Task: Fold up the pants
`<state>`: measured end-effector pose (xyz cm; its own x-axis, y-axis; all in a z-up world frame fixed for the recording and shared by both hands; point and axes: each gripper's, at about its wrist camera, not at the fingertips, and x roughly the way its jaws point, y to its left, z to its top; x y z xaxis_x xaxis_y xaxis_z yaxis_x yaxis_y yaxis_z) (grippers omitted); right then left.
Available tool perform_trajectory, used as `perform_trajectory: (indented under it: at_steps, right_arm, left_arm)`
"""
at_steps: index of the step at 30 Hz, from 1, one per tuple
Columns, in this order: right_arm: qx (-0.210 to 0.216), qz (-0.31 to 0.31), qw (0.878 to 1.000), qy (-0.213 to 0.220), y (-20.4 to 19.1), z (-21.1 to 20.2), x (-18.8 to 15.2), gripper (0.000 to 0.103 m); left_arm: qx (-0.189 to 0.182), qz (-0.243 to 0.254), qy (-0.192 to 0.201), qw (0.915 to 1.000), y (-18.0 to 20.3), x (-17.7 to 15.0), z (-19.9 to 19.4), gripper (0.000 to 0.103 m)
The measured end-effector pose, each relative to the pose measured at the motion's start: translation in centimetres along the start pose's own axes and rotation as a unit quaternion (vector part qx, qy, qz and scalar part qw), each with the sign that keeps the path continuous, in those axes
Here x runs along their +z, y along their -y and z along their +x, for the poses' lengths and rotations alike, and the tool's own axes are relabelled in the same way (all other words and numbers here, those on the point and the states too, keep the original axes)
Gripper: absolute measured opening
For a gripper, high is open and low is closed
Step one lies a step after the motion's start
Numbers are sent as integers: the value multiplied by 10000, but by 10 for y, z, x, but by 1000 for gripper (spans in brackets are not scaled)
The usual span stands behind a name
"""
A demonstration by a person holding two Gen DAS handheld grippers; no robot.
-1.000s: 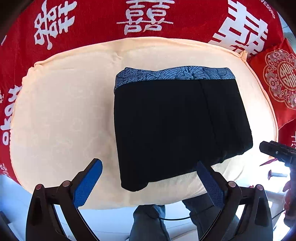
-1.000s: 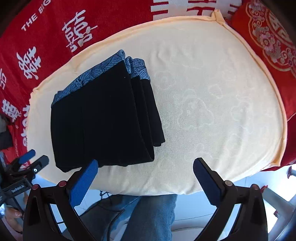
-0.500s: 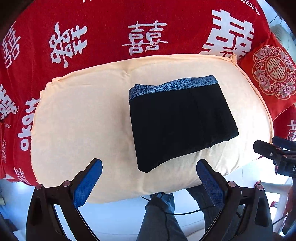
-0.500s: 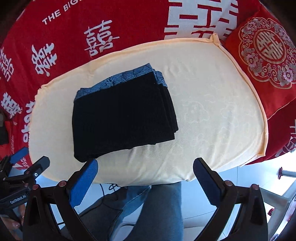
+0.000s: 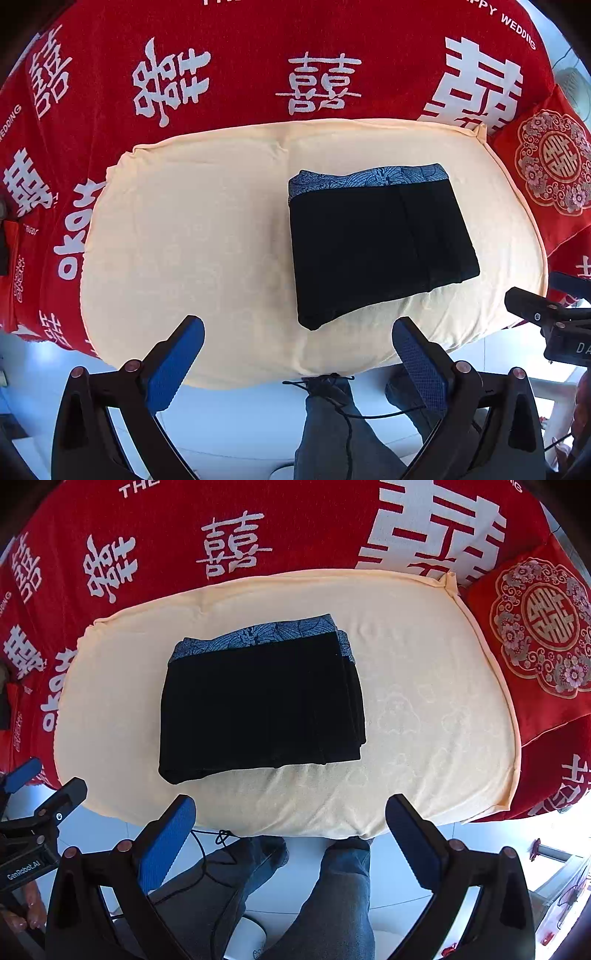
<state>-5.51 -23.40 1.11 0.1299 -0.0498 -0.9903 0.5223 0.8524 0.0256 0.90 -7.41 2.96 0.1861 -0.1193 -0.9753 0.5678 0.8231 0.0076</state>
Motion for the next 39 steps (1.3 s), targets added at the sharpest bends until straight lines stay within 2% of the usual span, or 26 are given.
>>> perform_trajectory:
  at_steps: [9, 20, 39]
  right_arm:
    - [-19, -271, 9996, 42, 18, -18, 0, 103]
    - [65, -519, 9986, 71, 26, -24, 5, 103]
    - [49, -447, 9990, 12, 26, -21, 5, 103]
  left_arm:
    - [158, -3, -8, 9999, 38, 10, -15, 102]
    - [434, -46, -84, 9990, 60, 10, -26, 102]
    - [534, 53, -170, 9984, 64, 9, -26, 102]
